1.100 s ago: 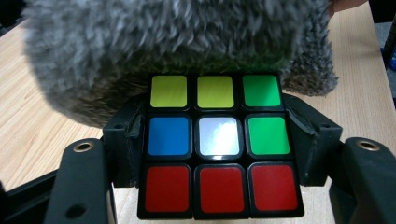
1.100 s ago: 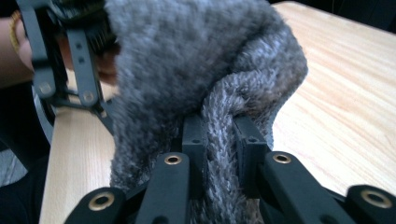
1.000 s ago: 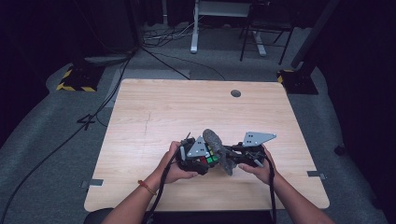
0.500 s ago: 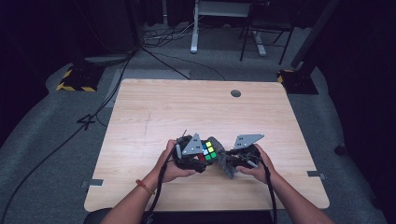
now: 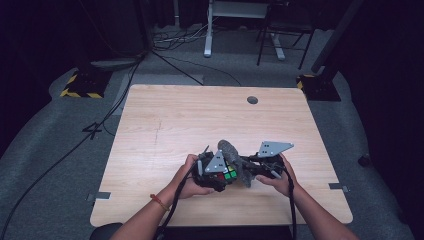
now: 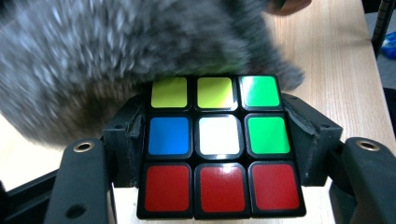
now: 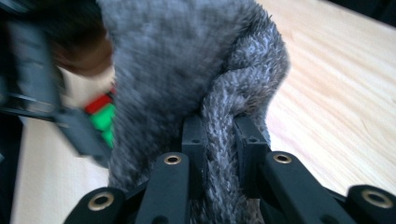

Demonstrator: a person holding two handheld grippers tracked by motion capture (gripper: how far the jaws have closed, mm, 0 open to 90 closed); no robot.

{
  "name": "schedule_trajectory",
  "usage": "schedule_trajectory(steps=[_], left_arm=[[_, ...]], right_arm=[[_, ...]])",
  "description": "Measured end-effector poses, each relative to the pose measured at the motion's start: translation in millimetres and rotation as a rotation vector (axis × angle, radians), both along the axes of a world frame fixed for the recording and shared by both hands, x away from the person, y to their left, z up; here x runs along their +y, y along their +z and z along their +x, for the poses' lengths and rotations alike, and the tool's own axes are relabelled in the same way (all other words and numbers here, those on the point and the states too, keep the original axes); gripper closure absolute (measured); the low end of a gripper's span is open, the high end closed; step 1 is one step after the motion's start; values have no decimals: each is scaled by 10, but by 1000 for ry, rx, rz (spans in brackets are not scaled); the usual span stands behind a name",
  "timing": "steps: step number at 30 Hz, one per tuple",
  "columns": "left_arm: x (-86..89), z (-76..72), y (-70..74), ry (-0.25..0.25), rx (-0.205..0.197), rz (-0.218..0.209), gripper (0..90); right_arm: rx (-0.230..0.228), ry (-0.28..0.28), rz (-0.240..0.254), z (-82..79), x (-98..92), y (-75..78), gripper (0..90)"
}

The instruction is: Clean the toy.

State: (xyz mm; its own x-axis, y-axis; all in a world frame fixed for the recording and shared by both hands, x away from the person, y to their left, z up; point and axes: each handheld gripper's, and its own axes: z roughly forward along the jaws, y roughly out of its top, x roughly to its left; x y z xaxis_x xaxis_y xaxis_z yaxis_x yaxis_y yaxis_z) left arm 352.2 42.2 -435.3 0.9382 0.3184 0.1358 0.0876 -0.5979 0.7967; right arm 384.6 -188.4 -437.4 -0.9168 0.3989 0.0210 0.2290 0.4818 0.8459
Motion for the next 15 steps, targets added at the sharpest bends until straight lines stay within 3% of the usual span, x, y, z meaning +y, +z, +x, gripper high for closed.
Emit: schedule_trajectory(steps=[5,8,15], left_arm=[[108,26,97,30,-6,-68,333],[169,63,106,53,0,-75,334],[165,124,6,69,30,-26,334]], right_arm=[[66,17,-124,69,61,-156,778],[74,43,-192,67,98,-201,777],[69,1,-166,132,-66,-129,771]])
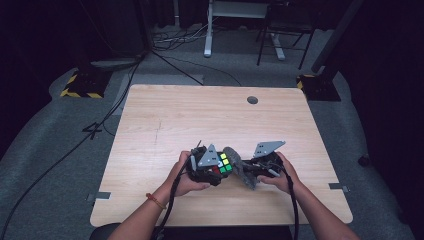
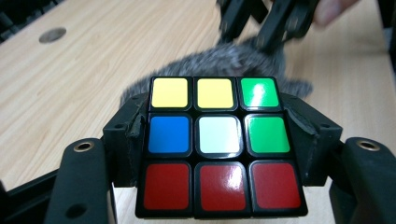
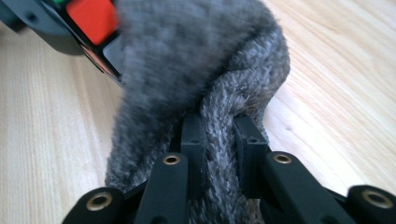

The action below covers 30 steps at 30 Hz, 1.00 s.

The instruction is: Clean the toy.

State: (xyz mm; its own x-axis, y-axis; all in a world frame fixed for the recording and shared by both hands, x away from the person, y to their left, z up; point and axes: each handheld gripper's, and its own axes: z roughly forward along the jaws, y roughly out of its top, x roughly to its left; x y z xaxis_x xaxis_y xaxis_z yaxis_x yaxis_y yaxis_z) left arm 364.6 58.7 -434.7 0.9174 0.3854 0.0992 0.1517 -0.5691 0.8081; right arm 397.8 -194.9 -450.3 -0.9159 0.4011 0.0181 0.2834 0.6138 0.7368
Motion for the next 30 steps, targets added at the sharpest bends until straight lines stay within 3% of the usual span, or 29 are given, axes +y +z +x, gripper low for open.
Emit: schedule_trajectory(steps=[6,11,15,21,30], left_arm=[[-31,42,-115,-1,34,39,334],[-74,61,-219,-10,68,65,334],[-107,50,-271,-27,79,93,334],[-101,64,-334,-29,98,114,333],[-94,74,-365,-27,114,123,331]], right_arm=[[3,-36,-15,29,-168,4,765],[3,-80,-50,14,-331,-68,759],[-25,-106,-97,12,-405,-83,744],[-33,-113,-160,-3,-411,-193,718],[-36,-111,-160,-15,-391,-231,706]])
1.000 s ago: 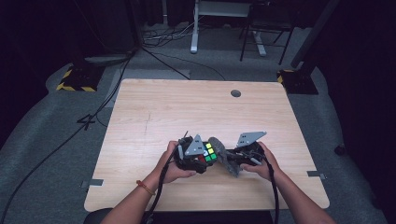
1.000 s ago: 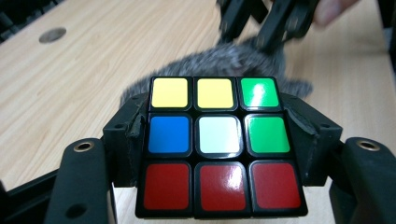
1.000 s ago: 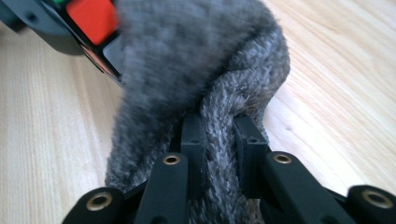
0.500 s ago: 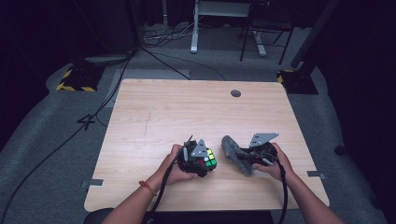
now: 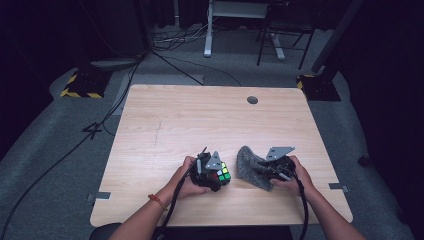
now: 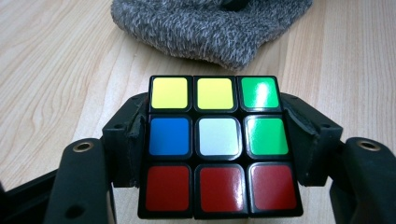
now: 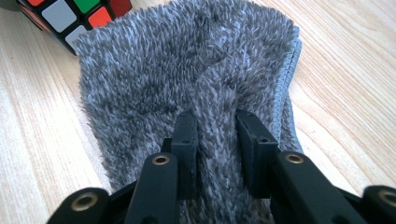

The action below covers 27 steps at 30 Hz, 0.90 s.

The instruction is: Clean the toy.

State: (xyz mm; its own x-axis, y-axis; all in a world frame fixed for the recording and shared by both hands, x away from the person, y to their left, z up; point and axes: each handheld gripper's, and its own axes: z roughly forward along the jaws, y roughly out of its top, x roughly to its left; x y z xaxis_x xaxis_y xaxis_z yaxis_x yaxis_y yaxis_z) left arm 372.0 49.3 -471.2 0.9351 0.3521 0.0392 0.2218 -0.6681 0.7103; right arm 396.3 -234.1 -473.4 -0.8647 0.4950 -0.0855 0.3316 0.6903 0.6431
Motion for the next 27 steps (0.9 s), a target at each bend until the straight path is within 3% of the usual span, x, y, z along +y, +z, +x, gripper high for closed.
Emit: schedule_trajectory(steps=[11,18,27], left_arm=[[85,26,11,-12,39,-12,251],[225,-10,23,-5,51,30,226],[313,-78,34,3,45,40,238]], right_arm=[[-7,-7,12,-9,-3,20,565],[-26,-19,35,-24,-17,64,509],[-44,-24,58,-46,-18,113,478]])
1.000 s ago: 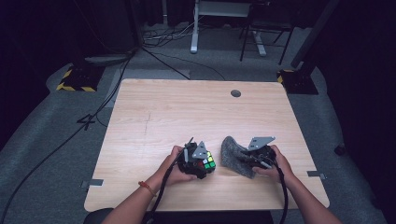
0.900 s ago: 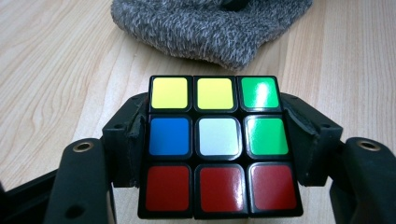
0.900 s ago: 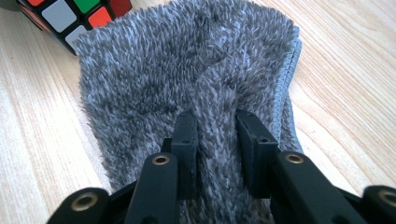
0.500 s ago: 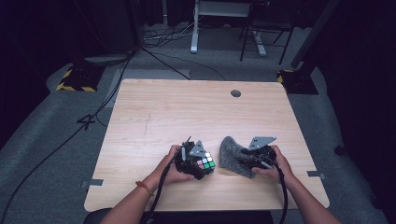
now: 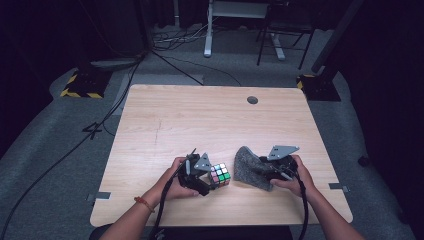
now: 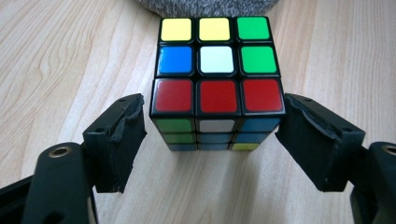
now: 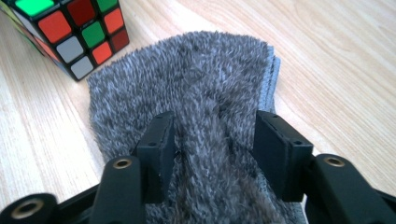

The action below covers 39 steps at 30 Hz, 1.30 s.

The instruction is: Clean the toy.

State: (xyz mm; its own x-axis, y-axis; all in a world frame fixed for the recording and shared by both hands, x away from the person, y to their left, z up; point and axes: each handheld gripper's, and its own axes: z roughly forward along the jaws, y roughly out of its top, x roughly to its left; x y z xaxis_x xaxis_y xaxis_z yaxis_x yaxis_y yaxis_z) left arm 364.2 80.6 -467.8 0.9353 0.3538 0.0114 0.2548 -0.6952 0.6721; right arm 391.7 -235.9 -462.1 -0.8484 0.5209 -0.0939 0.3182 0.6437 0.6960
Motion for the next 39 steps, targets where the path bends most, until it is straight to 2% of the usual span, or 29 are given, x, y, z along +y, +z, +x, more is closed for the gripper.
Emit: schedule_trajectory(steps=[6,11,14,20,24,27,29,31,35,37,39], left_arm=[[2,-51,-1,-9,0,13,256],[21,-109,4,-12,-2,16,269],[31,-154,-2,-22,2,22,289],[50,-278,-24,-53,23,40,308],[42,-363,-36,-78,42,38,315],[2,-421,-46,-100,52,35,315],[-27,-438,-48,-114,57,28,313],[-73,-453,-52,-125,57,25,306],[-136,-474,-55,-161,74,19,304],[-158,-473,-68,-146,55,38,296],[-137,-425,-72,-112,54,31,266]], right_arm=[[-38,29,56,-85,44,91,439],[-51,87,90,-208,175,138,384],[-58,127,77,-294,323,121,360],[-18,181,51,-364,525,3,342],[6,188,56,-371,552,-33,337],[-20,189,37,-382,572,-32,338],[-9,181,42,-366,562,-47,335],[-15,177,24,-352,549,-63,337],[-12,151,20,-304,493,-73,345],[-10,145,17,-279,466,-79,344],[-4,145,21,-260,444,-89,346]])
